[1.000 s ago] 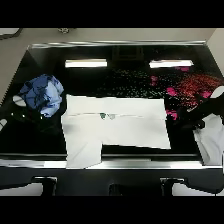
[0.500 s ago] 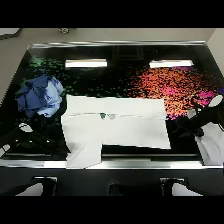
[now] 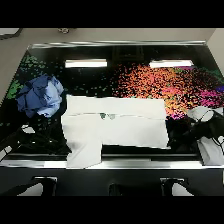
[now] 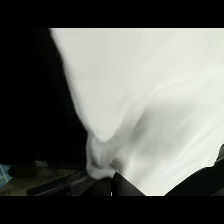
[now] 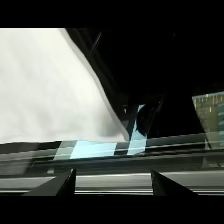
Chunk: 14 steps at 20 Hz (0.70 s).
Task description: Fold the shirts.
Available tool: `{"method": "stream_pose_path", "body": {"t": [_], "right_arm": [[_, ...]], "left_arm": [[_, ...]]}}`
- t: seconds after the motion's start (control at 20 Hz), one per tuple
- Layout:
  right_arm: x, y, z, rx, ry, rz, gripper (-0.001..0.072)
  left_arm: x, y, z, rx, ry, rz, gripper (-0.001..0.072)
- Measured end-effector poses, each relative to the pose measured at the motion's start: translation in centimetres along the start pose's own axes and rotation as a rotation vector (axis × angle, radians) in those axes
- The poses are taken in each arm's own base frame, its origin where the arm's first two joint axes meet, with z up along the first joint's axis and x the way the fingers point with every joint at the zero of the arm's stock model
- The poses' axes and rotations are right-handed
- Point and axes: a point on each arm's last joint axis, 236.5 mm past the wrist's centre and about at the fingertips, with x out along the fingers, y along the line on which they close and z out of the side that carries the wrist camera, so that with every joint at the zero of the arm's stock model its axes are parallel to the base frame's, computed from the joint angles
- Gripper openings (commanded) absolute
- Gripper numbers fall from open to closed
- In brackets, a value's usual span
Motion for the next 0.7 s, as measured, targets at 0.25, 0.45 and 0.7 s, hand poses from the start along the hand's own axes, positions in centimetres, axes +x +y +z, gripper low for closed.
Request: {"method": "stream_pose_path", "body": {"t": [0.25,0.45,0.7], "right_arm": [[2.1,0.0,0.0,0.011,-0.021,0.018,0.0546],[2.5,0.8,1.0,0.036,-0.071,0.058,0.0421],[2.4,1.1,3.0,0.085,-0.156,0.081,0.0042]], "left_arm": [[0.0,0.0,0.0,0.001,-0.001,0.001,0.0030],[0.0,0.1,0.0,0.002,-0.001,0.003,0.0030],[0.0,0.1,0.0,0.002,0.000,0.004,0.0030]]}}
